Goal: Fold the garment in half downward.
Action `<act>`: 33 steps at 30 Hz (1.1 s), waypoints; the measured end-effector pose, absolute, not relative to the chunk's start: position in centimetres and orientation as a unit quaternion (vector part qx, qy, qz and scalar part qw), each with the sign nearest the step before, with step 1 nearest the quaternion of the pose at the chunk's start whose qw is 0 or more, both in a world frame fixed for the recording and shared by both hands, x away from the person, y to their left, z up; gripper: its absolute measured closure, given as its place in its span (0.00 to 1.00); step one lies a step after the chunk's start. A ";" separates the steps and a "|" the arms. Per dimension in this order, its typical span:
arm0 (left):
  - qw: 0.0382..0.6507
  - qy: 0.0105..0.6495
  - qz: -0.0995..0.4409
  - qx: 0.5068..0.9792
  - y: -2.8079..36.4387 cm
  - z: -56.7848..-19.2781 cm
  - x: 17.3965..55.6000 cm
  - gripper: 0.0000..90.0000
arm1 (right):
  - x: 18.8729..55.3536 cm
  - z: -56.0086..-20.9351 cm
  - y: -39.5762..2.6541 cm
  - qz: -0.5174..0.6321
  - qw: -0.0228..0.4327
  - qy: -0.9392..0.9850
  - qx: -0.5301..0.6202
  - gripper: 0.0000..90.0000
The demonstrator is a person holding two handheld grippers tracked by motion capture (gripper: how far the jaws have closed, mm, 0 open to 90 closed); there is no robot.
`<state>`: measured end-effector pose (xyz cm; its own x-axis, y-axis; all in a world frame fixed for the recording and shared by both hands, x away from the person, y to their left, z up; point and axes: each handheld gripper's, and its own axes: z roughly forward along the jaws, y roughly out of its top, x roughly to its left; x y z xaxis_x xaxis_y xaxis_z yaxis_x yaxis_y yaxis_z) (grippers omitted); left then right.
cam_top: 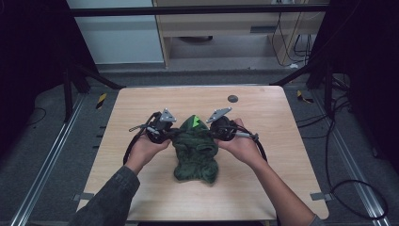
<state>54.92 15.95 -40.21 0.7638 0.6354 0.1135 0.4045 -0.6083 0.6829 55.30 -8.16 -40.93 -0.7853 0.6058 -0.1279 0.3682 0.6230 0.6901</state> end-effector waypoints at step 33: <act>0.344 0.287 0.158 0.880 16.6 -41.9 51.7 0.96 | 52.0 -41.9 -8.5 0.340 0.178 0.888 0.253 0.90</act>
<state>51.71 16.62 -41.87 0.7852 0.6138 0.0816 0.3960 -0.5991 0.6959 52.00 -8.47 -41.91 -0.8086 0.5706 -0.1437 0.3288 0.6407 0.6939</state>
